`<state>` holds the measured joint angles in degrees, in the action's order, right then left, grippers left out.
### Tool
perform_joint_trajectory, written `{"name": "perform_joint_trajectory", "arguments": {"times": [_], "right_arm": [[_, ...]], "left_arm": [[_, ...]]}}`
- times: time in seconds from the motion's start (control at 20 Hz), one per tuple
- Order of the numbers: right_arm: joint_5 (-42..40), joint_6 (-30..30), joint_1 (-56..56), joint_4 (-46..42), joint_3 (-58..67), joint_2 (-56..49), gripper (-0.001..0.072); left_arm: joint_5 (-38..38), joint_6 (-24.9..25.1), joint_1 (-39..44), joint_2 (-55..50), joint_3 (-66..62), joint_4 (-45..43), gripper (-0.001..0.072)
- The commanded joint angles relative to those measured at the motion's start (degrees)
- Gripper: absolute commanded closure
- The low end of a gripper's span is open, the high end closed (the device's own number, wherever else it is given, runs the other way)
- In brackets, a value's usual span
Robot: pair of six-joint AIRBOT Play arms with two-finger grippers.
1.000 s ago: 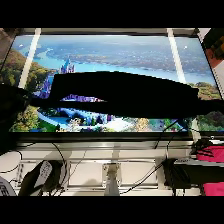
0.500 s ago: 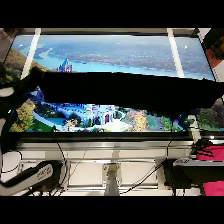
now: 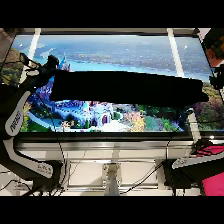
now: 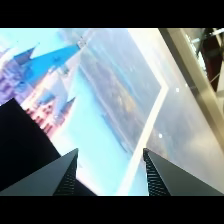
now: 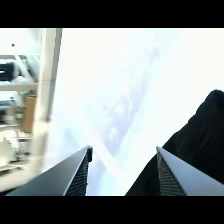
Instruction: Fold the clothes and pants, and hang the long-sleeved shirts on hangers.
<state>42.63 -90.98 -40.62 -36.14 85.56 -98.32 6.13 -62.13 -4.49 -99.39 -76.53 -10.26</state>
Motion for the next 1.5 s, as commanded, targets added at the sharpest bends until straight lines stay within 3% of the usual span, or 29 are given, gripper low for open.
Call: {"name": "perform_joint_trajectory", "arguments": {"times": [0.0,0.05,0.1,0.3,0.5,0.65,0.7,0.75,0.8,0.85,0.9,0.95,1.0,1.1,1.2,1.3,1.35,1.4,1.45], "right_arm": [[4.74,0.15,0.04,-9.01,5.53,-1.84,0.0269],[8.68,0.42,-1.22,-11.67,7.08,-1.81,0.0402],[13.18,1.44,-2.51,-14.01,8.44,-1.81,0.0667],[30.75,6.75,-9.55,-16.24,9.16,-1.84,0.0698],[44.59,15.10,-17.03,-12.90,2.25,-1.88,0.0697],[47.32,15.87,-19.96,-10.93,-5.57,-3.04,0.0695],[46.05,15.80,-19.98,-9.62,-6.86,-3.65,0.0624],[43.78,15.61,-19.65,-7.63,-7.39,-4.28,0.0355],[41.51,14.95,-19.12,-6.49,-7.37,-4.61,0.0207],[38.82,14.12,-18.36,-6.12,-7.34,-4.59,0.0200],[37.24,13.03,-17.57,-6.08,-7.34,-4.59,0.0165],[35.45,13.00,-16.57,-6.19,-7.34,-4.59,0.0113],[33.40,13.00,-15.58,-6.34,-7.34,-4.59,0.0078],[27.12,11.78,-13.44,-6.58,-7.34,-4.59,0.0075],[19.71,9.55,-11.56,-6.58,-7.34,-4.61,0.0024],[15.47,8.98,-9.94,-7.30,-7.34,-4.74,0.0027],[14.12,9.01,-9.03,-7.85,-7.34,-4.81,0.0029],[13.18,9.01,-8.17,-8.66,-7.34,-4.92,0.0053],[12.81,9.03,-7.34,-9.33,-7.34,-5.05,0.0164]], "left_arm": [[3.54,0.07,0.11,-0.46,-3.28,0.13,0.0429],[6.58,0.09,0.46,0.96,-3.28,-1.90,0.0613],[9.51,1.20,1.16,2.38,-3.28,-4.28,0.0676],[22.01,11.63,9.11,8.50,-3.28,-6.29,0.0703],[21.22,10.91,23.26,10.16,-3.28,-8.72,0.0703],[16.17,6.03,33.00,7.21,-3.28,-9.27,0.0703],[13.25,4.61,35.95,5.73,-3.28,-9.25,0.0703],[10.64,2.69,38.45,4.33,-3.28,-9.03,0.0703],[8.00,1.42,40.81,2.91,-3.28,-9.03,0.0702],[6.34,1.46,42.82,1.75,-3.28,-9.03,0.0695],[4.94,1.46,44.72,0.79,-3.28,-9.05,0.0583],[3.85,1.44,46.25,0.15,-3.28,-9.03,0.0397],[2.51,1.44,47.63,-0.42,-3.28,-9.01,0.0272],[0.52,1.16,49.20,-1.38,-3.28,-7.19,0.0271],[0.55,0.37,49.57,-2.43,-3.28,0.31,0.0270],[0.52,0.35,49.57,-3.50,-3.41,4.83,0.0277],[0.57,0.37,49.57,-4.33,-3.93,5.92,0.0327],[1.14,0.35,49.66,-5.55,-5.11,6.49,0.0400],[2.12,0.35,49.70,-7.19,-6.91,6.49,0.0438]]}}
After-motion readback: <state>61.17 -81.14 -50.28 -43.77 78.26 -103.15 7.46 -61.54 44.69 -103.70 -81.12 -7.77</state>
